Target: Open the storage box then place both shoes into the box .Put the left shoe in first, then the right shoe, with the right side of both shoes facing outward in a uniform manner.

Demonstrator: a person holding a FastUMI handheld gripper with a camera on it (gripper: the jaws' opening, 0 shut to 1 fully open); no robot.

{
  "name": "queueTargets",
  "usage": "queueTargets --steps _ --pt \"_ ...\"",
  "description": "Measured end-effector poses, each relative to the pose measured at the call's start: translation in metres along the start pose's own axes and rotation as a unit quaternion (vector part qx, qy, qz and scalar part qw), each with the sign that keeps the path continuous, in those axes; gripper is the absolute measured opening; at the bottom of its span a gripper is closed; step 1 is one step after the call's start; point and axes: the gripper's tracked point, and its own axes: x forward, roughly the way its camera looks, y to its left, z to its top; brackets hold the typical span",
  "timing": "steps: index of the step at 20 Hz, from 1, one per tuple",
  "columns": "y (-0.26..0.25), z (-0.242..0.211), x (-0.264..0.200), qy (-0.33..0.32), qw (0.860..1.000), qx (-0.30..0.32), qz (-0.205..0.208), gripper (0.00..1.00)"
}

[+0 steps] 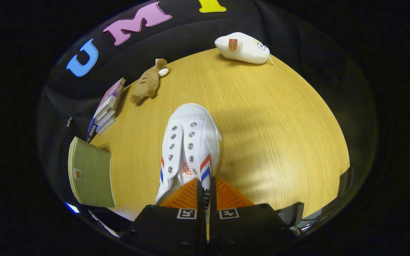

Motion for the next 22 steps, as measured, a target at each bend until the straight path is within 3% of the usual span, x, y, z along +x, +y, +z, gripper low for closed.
queueTargets --steps 6,13,22 --pt "0.077 0.016 -0.060 -0.039 0.999 0.005 0.025 0.08" --pt "0.194 0.003 -0.105 -0.075 0.996 -0.007 0.037 0.08" --pt "0.360 -0.039 -0.100 -0.062 0.993 -0.032 0.093 0.08"
